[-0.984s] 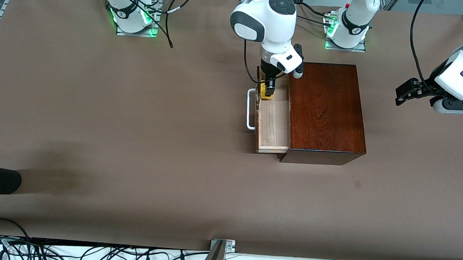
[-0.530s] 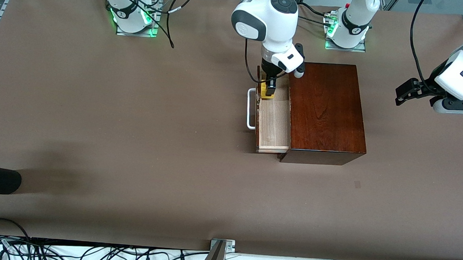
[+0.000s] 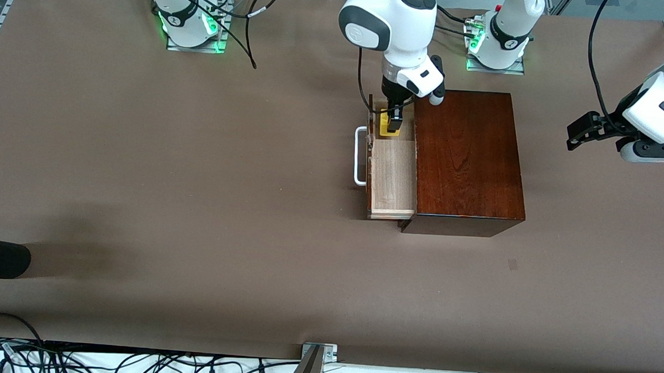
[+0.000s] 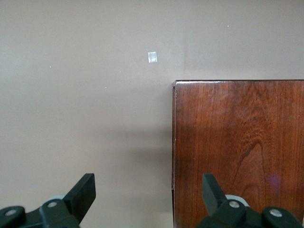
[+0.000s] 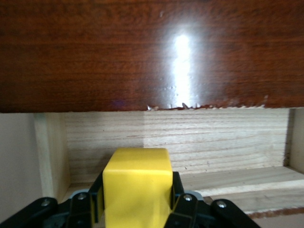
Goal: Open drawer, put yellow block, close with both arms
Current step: 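Lower the cube into the drawer and open the right gripper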
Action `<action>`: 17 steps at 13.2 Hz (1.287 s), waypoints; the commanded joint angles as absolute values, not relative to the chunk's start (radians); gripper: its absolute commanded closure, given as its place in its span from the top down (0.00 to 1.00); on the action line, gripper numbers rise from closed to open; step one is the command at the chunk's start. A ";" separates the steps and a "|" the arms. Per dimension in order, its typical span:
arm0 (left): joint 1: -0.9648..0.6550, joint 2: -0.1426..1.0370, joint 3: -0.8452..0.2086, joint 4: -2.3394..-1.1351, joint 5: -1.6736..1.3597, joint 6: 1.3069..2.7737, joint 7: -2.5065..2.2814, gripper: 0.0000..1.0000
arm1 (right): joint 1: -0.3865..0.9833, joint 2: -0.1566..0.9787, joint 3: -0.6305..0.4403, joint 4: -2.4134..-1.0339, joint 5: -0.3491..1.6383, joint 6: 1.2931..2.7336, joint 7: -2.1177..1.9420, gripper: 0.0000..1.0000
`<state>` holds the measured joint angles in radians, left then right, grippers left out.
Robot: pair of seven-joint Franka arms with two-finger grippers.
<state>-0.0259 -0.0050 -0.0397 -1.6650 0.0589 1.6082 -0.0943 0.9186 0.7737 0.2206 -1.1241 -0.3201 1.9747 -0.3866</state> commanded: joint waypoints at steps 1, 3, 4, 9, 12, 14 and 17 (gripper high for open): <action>-0.023 -0.015 -0.037 -1.667 0.038 1.598 -0.071 1.00 | 0.927 0.814 0.221 -1.081 -0.345 1.962 -0.374 0.01; -0.023 -0.015 -0.037 -1.667 0.038 1.598 -0.071 1.00 | 0.927 0.833 0.219 -1.081 -0.347 1.974 -0.374 0.01; -0.023 -0.015 -0.037 -1.667 0.038 1.597 -0.071 1.00 | 0.927 0.842 0.219 -1.081 -0.347 1.980 -0.374 0.02; -0.023 -0.015 -0.037 -1.667 0.038 1.598 -0.071 1.00 | 0.916 0.858 0.210 -1.080 -0.344 2.000 -0.380 0.85; -0.023 -0.015 -0.038 -1.667 0.038 1.598 -0.072 1.00 | 0.905 0.829 0.215 -1.056 -0.304 1.929 -0.377 1.00; -0.025 -0.015 -0.038 -1.667 0.038 1.598 -0.072 1.00 | 0.879 0.760 0.212 -1.026 -0.240 1.840 -0.373 1.00; -0.025 -0.015 -0.040 -1.667 0.040 1.598 -0.071 1.00 | 0.771 0.613 0.210 -1.025 -0.189 1.714 -0.376 1.00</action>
